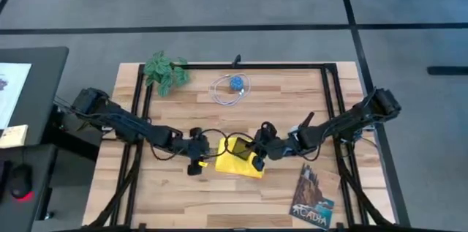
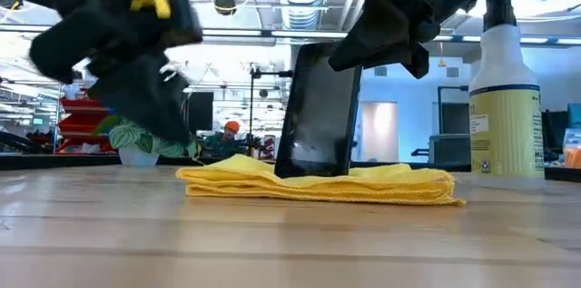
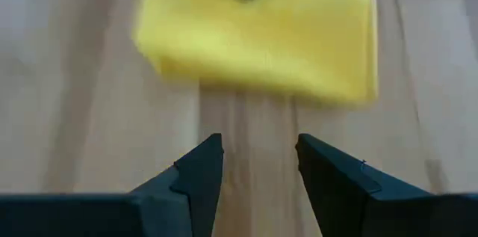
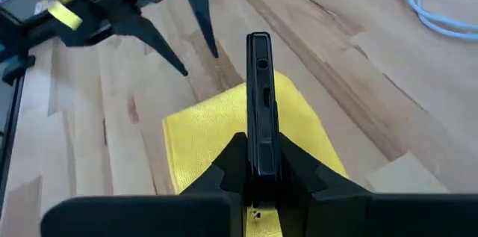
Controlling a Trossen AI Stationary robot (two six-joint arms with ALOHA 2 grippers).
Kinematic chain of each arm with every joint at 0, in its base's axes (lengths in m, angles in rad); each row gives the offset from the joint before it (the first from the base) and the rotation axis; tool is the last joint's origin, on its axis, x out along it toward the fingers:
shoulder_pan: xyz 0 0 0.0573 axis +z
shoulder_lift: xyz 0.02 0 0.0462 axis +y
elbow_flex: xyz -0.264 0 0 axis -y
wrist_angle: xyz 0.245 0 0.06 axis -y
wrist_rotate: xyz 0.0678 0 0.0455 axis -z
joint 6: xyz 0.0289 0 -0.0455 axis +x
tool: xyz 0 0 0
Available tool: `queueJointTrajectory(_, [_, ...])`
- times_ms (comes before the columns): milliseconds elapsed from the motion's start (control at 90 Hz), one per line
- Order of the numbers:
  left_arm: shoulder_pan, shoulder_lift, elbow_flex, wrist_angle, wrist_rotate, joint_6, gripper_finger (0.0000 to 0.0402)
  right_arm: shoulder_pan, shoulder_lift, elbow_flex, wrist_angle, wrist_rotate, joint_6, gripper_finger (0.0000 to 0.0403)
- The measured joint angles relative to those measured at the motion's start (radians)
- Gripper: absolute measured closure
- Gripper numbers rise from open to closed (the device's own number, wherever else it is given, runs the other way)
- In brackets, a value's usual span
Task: Apply microfiber cloth
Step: Wipe the front of the cellphone using a microfiber cloth
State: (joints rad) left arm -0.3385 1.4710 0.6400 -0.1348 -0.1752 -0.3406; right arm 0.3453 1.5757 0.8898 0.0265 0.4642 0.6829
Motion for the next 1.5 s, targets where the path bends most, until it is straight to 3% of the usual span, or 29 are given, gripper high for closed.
queueJointTrajectory(244, [0.046, 0.134, -0.071, 0.374, 0.123, -0.204, 0.0212, 0.001, 0.001, -0.001, 0.008, 0.023, -0.006, 0.0381])
queueJointTrajectory(500, [0.081, 0.29, -0.065, 0.661, 0.139, -0.385, 0.0192, 0.006, 0.001, -0.001, 0.011, 0.031, -0.01, 0.0381])
queueJointTrajectory(722, [0.107, 0.349, -0.057, 0.86, 0.151, -0.444, 0.0194, 0.008, 0.0, 0.0, 0.008, 0.033, -0.013, 0.0381])
queueJointTrajectory(922, [0.125, 0.351, -0.038, 0.849, 0.157, -0.461, 0.0248, 0.007, 0.0, 0.0, 0.007, 0.034, -0.013, 0.0381])
queueJointTrajectory(1156, [0.136, 0.351, -0.029, 0.836, 0.146, -0.431, 0.0388, 0.0, 0.0, 0.0, 0.008, 0.034, -0.009, 0.0381])
queueJointTrajectory(1311, [0.118, 0.351, -0.029, 0.86, 0.087, -0.431, 0.0399, 0.001, 0.0, 0.0, 0.006, 0.075, 0.055, 0.0381])
queueJointTrajectory(1500, [0.056, 0.35, -0.029, 0.934, -0.139, -0.428, 0.0401, 0.006, 0.003, 0.0, 0.007, 0.127, 0.166, 0.0381])
